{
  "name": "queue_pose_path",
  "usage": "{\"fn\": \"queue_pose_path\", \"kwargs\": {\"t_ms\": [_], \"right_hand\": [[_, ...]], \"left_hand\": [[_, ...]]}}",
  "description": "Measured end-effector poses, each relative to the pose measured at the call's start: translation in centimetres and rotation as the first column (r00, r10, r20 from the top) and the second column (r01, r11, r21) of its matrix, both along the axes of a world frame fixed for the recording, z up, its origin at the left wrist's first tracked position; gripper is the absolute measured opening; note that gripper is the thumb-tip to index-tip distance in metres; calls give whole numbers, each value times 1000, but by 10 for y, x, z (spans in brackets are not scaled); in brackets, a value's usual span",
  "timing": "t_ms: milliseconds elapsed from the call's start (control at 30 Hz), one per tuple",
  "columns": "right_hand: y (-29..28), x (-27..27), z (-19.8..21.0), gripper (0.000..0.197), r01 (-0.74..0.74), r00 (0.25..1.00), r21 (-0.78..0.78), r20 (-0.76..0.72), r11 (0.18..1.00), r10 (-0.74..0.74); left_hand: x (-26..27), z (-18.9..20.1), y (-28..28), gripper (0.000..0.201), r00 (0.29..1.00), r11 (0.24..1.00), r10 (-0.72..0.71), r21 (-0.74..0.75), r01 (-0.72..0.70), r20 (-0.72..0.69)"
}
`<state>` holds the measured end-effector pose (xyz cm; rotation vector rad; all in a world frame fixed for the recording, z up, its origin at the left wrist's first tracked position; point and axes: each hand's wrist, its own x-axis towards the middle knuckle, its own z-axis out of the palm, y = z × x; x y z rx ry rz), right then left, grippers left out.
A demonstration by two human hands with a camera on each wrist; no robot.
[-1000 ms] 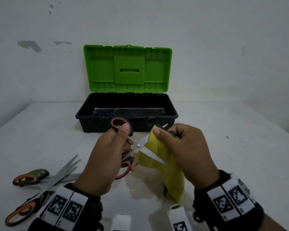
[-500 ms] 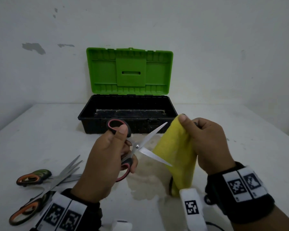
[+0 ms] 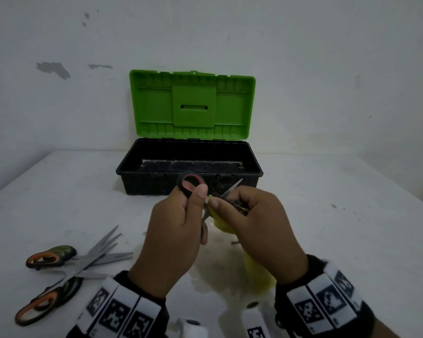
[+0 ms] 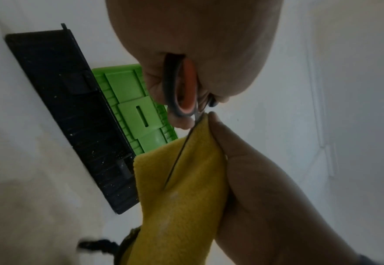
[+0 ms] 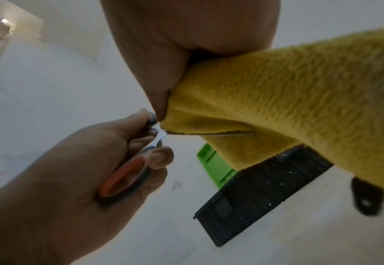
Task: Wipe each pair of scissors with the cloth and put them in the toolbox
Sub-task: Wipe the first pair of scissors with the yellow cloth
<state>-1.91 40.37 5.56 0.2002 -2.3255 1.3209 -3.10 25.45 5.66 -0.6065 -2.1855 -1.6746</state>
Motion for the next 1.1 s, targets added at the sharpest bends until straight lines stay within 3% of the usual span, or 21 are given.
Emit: {"fn": "queue_pose_path", "kwargs": {"t_ms": [133,267,367,433,567,700,867,1000,1100], "right_hand": [[2,-7,0,28,33,999,-45,13,998,-33],[-5,-2,2,29,2,999,6,-35,1000,-2],[8,-10,5,33,107,993,-31,-38,994,-108],[14,-13,5,34,117,993,-58,-29,991,-118],[5,-3,0,28,-1,999,-30,38,1000,2],[20,-11,3,31,117,993,-61,12,991,-116],[9,-3,3,29,16,1000,-22,17,1000,-15],[23,-14,7,33,140,990,-51,-8,989,-140],[15,-5,4,31,67,998,-45,9,997,-67]], "left_hand": [[-2,-7,-2,30,990,997,34,-68,-44,-136],[-5,-11,-4,26,967,991,55,-103,-83,-247],[-4,-11,-4,24,955,986,54,-137,-97,-291],[-4,-12,-2,24,956,985,52,-140,-96,-287],[-6,-16,-3,25,958,988,40,-133,-81,-283],[-5,-19,-2,27,955,986,23,-149,-70,-295],[-6,-19,-5,26,951,988,39,-133,-84,-306],[-6,-20,-4,30,958,992,39,-105,-72,-286],[-5,-22,-5,30,959,995,27,-84,-53,-284]]}}
